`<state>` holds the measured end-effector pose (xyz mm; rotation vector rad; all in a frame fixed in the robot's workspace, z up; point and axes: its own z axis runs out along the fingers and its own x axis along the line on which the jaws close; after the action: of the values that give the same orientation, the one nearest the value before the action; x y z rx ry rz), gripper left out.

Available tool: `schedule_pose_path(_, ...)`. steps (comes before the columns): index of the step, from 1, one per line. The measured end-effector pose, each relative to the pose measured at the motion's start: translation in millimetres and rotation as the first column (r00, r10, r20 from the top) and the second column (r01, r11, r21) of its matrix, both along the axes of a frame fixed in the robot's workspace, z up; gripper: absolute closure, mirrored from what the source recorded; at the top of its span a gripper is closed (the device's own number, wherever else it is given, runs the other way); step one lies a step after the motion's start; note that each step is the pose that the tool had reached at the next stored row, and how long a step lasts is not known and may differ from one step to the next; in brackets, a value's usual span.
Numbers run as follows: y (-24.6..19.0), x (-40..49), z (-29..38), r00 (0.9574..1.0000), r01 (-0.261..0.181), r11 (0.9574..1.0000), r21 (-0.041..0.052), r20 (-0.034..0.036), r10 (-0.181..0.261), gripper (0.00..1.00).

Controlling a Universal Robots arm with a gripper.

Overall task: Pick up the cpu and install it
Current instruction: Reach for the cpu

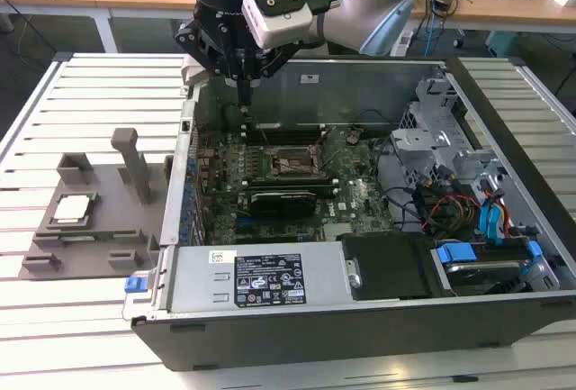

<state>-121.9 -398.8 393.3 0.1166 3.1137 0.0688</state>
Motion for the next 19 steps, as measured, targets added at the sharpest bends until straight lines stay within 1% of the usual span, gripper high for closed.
schedule_pose_path(2,0.0,-0.1,0.0,1.0,0.0,1.0,0.0001,0.0,0.0,0.89)
schedule_pose_path(9,0.0,-10.4,0.0,1.0,0.0,1.0,0.0,0.0,0.0,0.89)
schedule_pose_path(15,0.0,-25.5,0.0,1.0,0.0,1.0,0.0,0.0001,0.0,0.89)
schedule_pose_path(17,0.0,-34.8,0.0,1.0,0.0,1.0,0.0,0.0,0.0,0.89)
schedule_pose_path(19,0.0,-42.0,0.0,1.0,0.0,1.0,0.0,0.0001,0.0,0.89)
